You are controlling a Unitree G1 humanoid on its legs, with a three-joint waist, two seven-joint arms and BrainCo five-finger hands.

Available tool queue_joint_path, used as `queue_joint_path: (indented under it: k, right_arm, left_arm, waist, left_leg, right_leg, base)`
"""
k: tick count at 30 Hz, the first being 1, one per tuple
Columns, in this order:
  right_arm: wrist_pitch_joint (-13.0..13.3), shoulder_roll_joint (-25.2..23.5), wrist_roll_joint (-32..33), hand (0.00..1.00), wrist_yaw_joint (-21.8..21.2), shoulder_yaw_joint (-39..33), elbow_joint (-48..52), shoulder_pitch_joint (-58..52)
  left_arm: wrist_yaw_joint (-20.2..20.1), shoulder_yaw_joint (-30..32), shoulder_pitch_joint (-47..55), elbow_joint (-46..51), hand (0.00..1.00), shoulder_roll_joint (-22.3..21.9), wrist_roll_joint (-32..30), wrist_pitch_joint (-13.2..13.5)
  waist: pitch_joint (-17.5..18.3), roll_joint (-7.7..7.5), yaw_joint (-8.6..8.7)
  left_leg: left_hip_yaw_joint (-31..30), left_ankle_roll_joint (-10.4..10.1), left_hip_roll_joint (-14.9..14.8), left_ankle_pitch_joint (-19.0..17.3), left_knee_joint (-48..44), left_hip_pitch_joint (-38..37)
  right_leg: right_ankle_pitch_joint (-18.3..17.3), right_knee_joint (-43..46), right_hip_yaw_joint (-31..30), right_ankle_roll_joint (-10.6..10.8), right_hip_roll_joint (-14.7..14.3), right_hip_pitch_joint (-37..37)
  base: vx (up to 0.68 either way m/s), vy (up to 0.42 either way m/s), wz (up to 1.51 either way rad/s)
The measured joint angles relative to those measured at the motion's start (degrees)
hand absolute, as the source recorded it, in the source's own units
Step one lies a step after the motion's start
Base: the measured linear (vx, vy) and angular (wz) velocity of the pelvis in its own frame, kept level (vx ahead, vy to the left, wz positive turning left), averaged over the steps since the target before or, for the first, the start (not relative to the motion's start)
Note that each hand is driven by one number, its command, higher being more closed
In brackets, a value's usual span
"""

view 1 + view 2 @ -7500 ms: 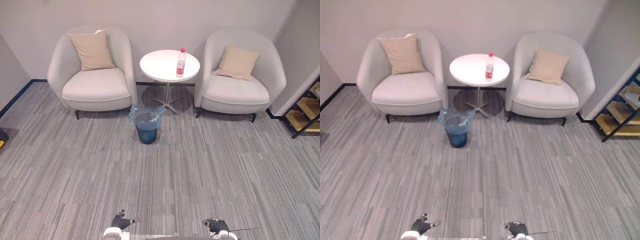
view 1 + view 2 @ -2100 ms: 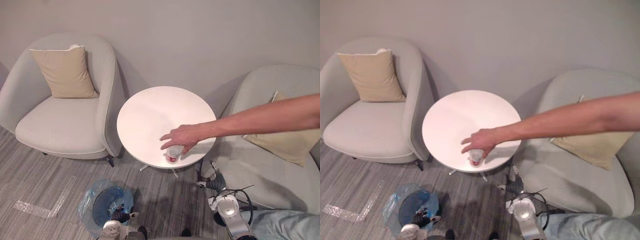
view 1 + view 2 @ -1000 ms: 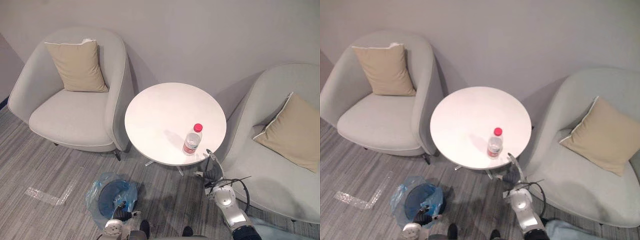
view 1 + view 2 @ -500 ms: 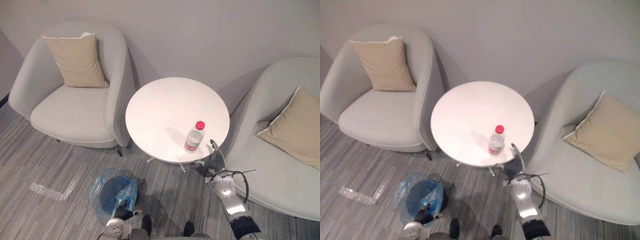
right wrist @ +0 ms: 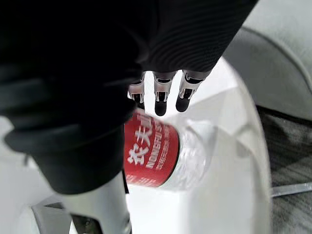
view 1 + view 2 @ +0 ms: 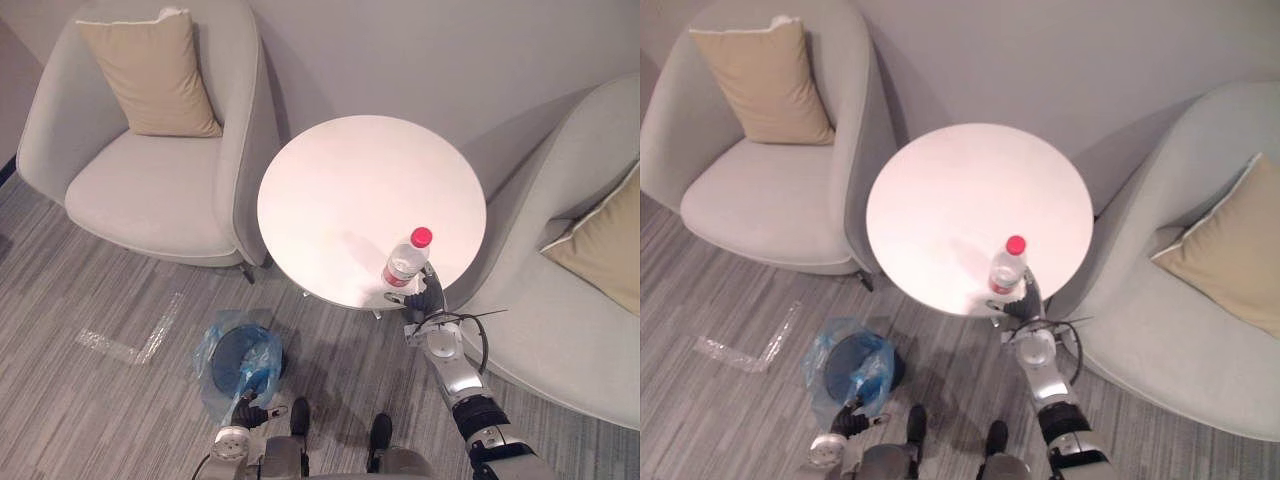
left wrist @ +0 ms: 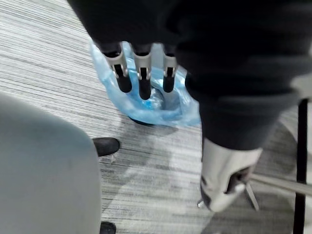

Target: Gather rubbish on tea table into small bin, then transfer packed bag to large trash can.

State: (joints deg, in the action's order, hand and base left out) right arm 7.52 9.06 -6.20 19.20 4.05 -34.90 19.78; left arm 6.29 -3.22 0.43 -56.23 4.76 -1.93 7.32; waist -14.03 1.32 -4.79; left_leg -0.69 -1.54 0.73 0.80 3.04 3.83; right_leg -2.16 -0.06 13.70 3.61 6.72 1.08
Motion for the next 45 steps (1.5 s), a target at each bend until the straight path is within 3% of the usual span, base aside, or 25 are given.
queue_joint_path:
  k: [6, 13, 21, 28, 36, 41, 45]
  right_arm:
    - [-0.3, 0.1, 0.1, 1.0, 2.1, -1.4, -0.1, 3.0]
    - [-0.6, 0.1, 1.7, 1.0, 1.6, -1.6, 1.0, 2.7]
    - [0.1, 0.1, 1.6, 1.0, -1.8, -0.5, 15.3, -8.1]
    - [0.5, -0.1, -0.7, 1.0, -5.0, -0.2, 24.5, -18.9]
    - [1.5, -0.6, -8.0, 1.0, -7.1, 2.1, 29.8, -28.6]
    - [1.5, -0.5, -9.6, 1.0, -7.4, 3.1, 29.8, -29.3]
    - [1.4, -0.4, -9.8, 1.0, -7.0, 3.0, 29.8, -29.4]
  left_arm:
    - [0.0, 0.0, -0.1, 1.1, 0.0, 0.0, 1.2, 1.0]
    - [0.0, 0.0, -0.1, 1.3, 0.0, -0.1, 1.3, 1.0]
    - [-0.3, 0.0, 0.0, 1.4, 0.0, 0.0, 0.8, 0.5]
    - [-0.5, -0.1, 0.2, 0.2, 0.0, 0.2, -0.7, -0.6]
    - [-1.5, -2.5, 1.0, -1.9, 0.0, 1.2, -1.9, -1.4]
    - [-1.5, -5.0, 1.0, -1.8, 0.0, 1.5, -1.8, -1.5]
    - [-1.5, -5.6, 0.9, -1.8, 0.0, 1.2, -1.6, -1.5]
  waist:
    - [-1.4, 0.24, -0.92]
    - [-1.4, 0.26, -1.31]
    - [-1.4, 0.23, -1.07]
    - [-0.2, -0.12, 1.44]
    - [4.9, -1.91, 2.19]
    - [4.9, -1.56, 3.37]
    - [5.0, -1.36, 4.55]
  left_leg:
    - [-0.2, 0.0, 0.2, 0.0, -0.4, 1.1]
    - [-0.5, 0.2, 0.2, -0.6, -1.5, 1.2]
    - [1.8, 0.4, 0.1, -2.0, -2.3, -0.5]
    - [3.7, 0.3, 0.1, -2.3, -2.2, -2.1]
    - [7.5, -0.1, -0.2, -3.2, -2.4, -3.9]
    - [8.6, 0.3, -0.4, -4.4, -5.6, -3.6]
    - [4.9, 1.3, 1.6, -4.6, -8.2, -0.3]
  right_leg:
    - [0.0, 1.0, -0.4, 0.0, 0.3, 1.3]
    - [0.0, 1.8, -2.5, 0.0, 0.6, 1.1]
    - [-0.3, 1.8, -5.2, 0.4, 0.8, 0.3]
    - [-0.7, 1.7, -7.0, 1.1, 0.9, -0.4]
    - [-0.6, 1.3, -10.8, 1.3, 0.3, -0.3]
    - [-3.0, 10.6, -12.0, 2.2, 0.8, 3.6]
    - [-7.1, 18.8, -14.6, 3.6, 2.8, 6.7]
  base:
    - [0.01, 0.012, 0.04]
    - [0.01, 0.018, 0.03]
    - [0.0, 0.007, -0.15]
    - [-0.01, -0.003, -0.15]
    - [-0.03, -0.002, -0.28]
    - [-0.1, 0.0, -0.14]
    - [-0.13, 0.003, 0.53]
